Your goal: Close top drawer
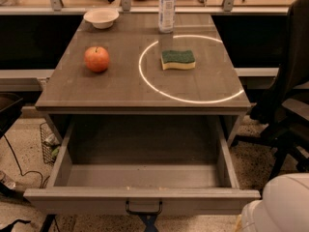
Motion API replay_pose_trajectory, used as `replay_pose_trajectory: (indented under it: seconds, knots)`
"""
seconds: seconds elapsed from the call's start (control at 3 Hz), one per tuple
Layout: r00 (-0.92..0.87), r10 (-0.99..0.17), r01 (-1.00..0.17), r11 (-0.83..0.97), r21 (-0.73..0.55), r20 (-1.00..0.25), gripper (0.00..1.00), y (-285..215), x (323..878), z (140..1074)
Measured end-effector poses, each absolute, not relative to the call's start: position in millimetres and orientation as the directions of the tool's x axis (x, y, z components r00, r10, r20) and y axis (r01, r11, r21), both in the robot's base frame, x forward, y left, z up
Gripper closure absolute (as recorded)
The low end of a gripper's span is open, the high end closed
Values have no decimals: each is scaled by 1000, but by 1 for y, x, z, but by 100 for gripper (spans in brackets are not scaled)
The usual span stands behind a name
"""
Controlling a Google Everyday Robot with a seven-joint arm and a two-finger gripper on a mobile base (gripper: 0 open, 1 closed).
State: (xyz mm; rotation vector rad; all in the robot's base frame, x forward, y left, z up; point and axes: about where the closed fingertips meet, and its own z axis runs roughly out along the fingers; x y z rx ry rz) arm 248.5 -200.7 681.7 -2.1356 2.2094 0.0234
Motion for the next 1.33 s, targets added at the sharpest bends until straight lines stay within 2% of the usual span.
replay_pose_trajectory:
  seconds: [0.67,1.33]
  knots:
    - [4,-995,-1000,-6,16,-97,100,-184,263,640]
    - [64,-993,-998,-63,-13,-96,100,-176,316,628]
